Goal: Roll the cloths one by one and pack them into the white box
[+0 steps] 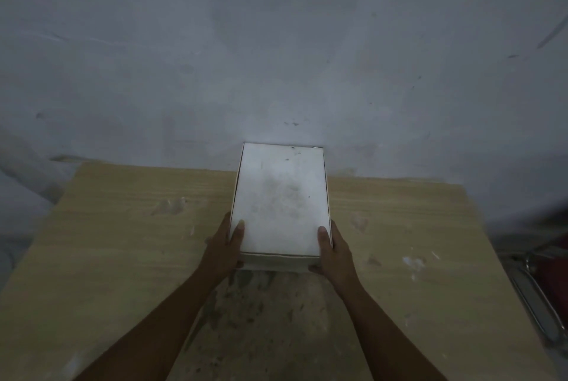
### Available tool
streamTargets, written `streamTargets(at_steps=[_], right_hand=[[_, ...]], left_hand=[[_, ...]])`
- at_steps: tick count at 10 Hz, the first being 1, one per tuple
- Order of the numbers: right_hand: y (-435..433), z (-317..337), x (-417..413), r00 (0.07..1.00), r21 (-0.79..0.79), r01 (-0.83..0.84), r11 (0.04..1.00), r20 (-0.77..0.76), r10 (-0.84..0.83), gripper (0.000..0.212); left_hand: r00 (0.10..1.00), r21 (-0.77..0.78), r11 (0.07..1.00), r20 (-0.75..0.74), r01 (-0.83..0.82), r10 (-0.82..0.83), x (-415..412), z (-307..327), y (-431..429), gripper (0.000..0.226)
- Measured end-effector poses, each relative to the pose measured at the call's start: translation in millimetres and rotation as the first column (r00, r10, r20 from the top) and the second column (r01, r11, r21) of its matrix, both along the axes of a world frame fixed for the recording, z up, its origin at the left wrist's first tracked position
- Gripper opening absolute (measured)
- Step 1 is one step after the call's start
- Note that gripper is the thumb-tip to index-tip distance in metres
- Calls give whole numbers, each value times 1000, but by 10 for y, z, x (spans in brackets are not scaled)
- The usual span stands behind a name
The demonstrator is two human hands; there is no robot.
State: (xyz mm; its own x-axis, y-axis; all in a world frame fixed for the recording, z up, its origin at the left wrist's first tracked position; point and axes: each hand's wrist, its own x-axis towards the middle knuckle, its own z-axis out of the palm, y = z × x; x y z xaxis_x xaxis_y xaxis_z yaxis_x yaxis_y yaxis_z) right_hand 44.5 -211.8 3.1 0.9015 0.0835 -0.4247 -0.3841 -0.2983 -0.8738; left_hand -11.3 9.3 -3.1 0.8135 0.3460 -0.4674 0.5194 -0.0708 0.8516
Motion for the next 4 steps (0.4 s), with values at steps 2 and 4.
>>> streamTargets(at_steps=[2, 4], right_hand=[[-39, 9, 5, 998, -89, -67, 994, 7, 67, 54], [-82, 267, 158, 981, -427, -151, 891, 49, 190, 57]], left_hand=[[999, 65, 998, 42, 8, -11, -30, 70, 6, 49], [999, 378, 925, -4, 41, -43, -21, 304, 86, 48]])
